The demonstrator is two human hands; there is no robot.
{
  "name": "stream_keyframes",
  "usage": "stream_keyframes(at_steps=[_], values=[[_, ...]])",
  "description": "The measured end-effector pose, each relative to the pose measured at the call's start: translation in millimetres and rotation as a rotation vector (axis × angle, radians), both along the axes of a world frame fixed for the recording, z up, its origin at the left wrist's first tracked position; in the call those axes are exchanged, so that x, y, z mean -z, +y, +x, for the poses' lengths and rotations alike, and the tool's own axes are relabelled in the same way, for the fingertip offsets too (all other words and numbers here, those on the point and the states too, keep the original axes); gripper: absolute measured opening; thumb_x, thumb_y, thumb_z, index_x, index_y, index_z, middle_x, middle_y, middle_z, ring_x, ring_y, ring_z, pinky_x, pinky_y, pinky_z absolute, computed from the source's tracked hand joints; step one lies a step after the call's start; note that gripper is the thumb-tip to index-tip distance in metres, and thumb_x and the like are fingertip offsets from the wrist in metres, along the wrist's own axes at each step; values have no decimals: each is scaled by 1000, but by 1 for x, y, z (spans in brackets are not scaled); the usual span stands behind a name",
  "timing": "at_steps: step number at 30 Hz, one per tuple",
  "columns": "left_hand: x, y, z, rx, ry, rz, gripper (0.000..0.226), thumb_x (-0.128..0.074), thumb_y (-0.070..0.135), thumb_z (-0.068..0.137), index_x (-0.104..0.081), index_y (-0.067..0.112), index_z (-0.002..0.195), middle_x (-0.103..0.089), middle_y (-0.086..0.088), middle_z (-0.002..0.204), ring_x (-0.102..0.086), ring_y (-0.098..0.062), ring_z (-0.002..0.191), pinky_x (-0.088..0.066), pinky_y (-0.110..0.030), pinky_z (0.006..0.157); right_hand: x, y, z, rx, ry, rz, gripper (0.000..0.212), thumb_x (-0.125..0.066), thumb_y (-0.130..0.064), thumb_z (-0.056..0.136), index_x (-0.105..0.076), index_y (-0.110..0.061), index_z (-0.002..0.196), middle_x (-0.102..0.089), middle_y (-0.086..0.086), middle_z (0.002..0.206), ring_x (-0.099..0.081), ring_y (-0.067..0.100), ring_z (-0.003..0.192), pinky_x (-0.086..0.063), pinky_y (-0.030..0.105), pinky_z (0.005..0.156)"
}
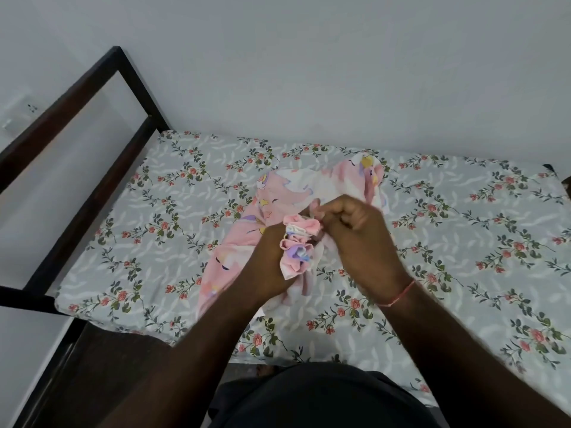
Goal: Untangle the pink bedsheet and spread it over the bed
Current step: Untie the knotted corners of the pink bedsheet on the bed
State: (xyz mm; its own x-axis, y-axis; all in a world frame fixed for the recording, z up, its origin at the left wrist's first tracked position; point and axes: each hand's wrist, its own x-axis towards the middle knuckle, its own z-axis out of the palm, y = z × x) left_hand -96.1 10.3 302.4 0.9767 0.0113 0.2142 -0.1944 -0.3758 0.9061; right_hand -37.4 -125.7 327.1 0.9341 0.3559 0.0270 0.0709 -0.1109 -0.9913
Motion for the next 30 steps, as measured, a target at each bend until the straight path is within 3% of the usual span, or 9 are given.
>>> stream_keyframes(at_steps=[2,4,7,11,16,20,24,27,30], values=[[-9,0,-3,88,46,-40,16,-66,43,73,-66,45,88,-65,23,74,-62,5,72,-51,-12,70,1,-3,-5,-179,-67,-78,21,-51,-5,96,-71,-10,99,-73,-2,95,-68,10,90,-52,25,81],[-12,5,-2,119,14,-31,36,-66,35,76,-57,61,97,-60,30,78,-57,15,76,-43,-1,77,0,-9,-3,-358,-72,-127,30,-45,-1,97,-68,-14,111,-72,-4,107,-65,6,102,-49,21,90],[-5,9,0,117,45,-43,6,-53,23,86,-58,26,89,-53,9,80,-55,2,77,-37,-1,76,3,-10,-3,-321,20,-34,29,-47,-2,96,-63,-16,117,-71,7,99,-65,15,88,-51,28,78],[0,11,10,-144,-89,63,21,-56,23,75,-66,4,76,-60,9,71,-55,11,74,-41,-4,71,11,-2,-11,-179,243,150,15,-55,-7,93,-54,-14,106,-54,32,79,-44,20,66,-39,27,58],[7,14,8,-236,-77,72,22,-63,14,72,-68,8,92,-66,-1,87,-59,13,84,-44,-5,80,19,-23,15,-211,95,-259,27,-65,-30,87,-59,-5,77,-51,8,61,-42,9,53,-37,25,57],[14,6,3,-131,19,36,6,-60,-8,75,-64,-12,77,-57,-6,72,-52,1,67,-40,1,69,13,-9,10,183,25,-53,29,-71,-25,83,-61,1,75,-58,10,62,-44,8,53,-39,17,53],[0,-3,3,-4,51,-27,12,-58,4,78,-55,13,71,-47,15,64,-51,12,68,-36,0,67,8,-1,-1,-4,1,0,9,-60,-9,91,-67,-5,86,-70,12,79,-64,22,71,-52,34,68],[-16,-1,2,135,-36,-80,18,-47,7,82,-56,23,85,-58,12,85,-55,15,86,-38,1,80,4,-4,-1,-277,-114,-134,28,-48,1,95,-68,-14,108,-72,-2,100,-66,11,93,-52,25,82],[-11,12,3,143,-90,-4,16,-49,29,91,-49,14,84,-49,0,83,-54,-8,75,-38,-4,74,1,-7,2,-406,-127,-120,31,-48,2,96,-63,-13,118,-70,-5,106,-64,5,99,-48,19,87]])
